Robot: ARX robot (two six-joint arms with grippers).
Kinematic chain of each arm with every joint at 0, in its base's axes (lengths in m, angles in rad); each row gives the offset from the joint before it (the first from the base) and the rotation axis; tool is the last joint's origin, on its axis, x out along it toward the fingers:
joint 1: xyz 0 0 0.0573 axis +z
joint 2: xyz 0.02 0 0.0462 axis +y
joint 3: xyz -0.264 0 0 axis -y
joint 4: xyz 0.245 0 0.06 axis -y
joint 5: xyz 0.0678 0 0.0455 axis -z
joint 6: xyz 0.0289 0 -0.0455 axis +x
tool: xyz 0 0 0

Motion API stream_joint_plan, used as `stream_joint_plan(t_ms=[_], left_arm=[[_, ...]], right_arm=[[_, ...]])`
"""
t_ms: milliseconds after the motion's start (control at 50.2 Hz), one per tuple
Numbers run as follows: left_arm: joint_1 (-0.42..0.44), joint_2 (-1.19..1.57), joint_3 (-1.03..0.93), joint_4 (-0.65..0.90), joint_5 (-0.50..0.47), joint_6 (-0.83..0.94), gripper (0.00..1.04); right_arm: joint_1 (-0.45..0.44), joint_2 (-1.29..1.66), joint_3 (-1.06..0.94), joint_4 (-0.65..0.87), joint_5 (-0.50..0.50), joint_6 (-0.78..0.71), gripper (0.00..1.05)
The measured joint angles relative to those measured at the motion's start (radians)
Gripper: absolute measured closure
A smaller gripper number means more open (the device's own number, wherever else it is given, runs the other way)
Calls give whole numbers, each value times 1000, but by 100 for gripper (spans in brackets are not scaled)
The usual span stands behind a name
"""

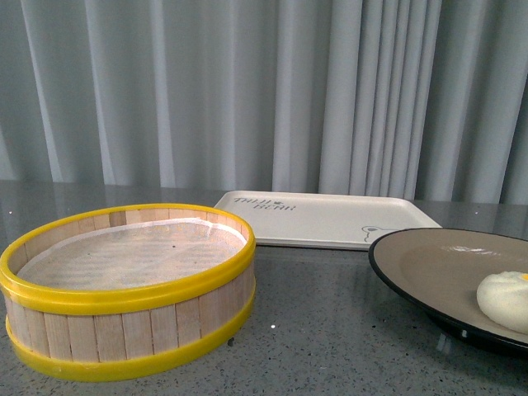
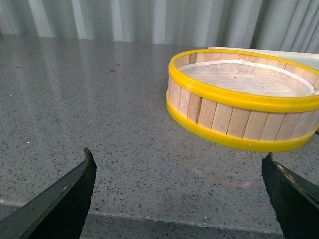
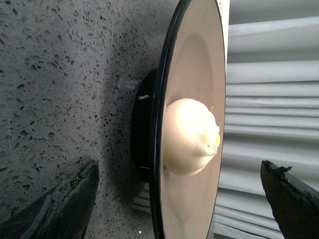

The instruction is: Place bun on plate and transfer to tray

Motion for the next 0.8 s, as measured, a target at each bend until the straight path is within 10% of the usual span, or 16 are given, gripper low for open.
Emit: stream_joint_plan(t_ms=[279,796], left_arm=[[0,0,0,0,0,0,7],[0,0,0,0,0,0,7]], right_arm=[[-30,77,32,38,-11,-14,13],[-65,100,18,55,-56,-70,102]])
